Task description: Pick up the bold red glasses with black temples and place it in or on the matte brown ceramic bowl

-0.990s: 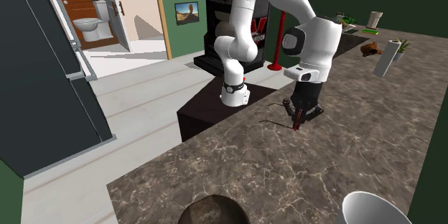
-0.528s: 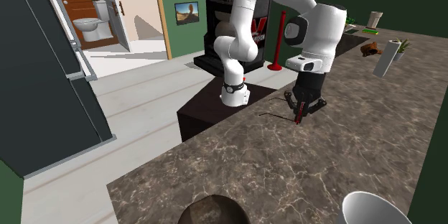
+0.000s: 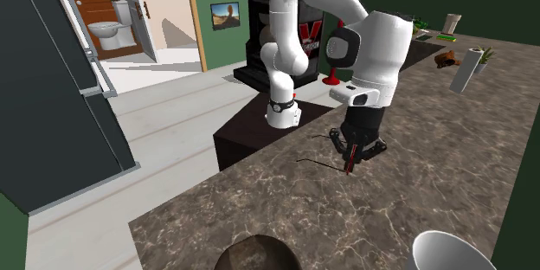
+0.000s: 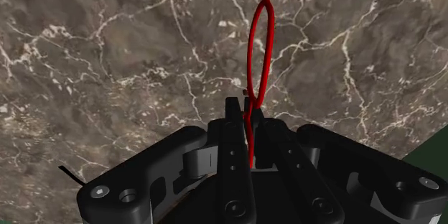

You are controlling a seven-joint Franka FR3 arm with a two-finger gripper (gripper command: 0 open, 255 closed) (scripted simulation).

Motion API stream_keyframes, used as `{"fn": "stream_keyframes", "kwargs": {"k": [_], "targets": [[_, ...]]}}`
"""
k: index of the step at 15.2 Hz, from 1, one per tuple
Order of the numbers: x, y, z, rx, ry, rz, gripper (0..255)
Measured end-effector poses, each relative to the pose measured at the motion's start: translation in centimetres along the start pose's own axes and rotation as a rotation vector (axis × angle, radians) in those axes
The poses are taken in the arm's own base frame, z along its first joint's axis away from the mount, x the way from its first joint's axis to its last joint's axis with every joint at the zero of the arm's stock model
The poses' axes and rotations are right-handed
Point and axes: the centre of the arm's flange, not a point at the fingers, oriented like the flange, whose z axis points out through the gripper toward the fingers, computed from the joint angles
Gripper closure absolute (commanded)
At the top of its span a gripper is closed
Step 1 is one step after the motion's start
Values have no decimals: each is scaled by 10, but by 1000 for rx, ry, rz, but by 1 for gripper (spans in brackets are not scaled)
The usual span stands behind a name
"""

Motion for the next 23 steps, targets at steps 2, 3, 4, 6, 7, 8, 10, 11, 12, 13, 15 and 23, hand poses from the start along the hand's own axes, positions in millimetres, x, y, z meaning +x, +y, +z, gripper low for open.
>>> {"fn": "stream_keyframes", "kwargs": {"k": [2,3,4,6,7,8,10,11,12,13,15,23], "targets": [[26,3,7,3,-1,3,255],[39,7,8,0,2,1,255],[49,10,9,-1,3,-1,255],[76,15,15,0,4,-2,255],[91,16,20,-2,4,-1,255],[101,19,21,-2,4,-1,255],[125,25,29,-1,4,-2,255],[138,27,30,-1,5,-2,255],[151,29,33,-2,5,-3,255],[162,35,38,-1,5,-3,255],[188,36,51,-3,5,-3,255],[288,56,72,-2,5,-3,255]]}}
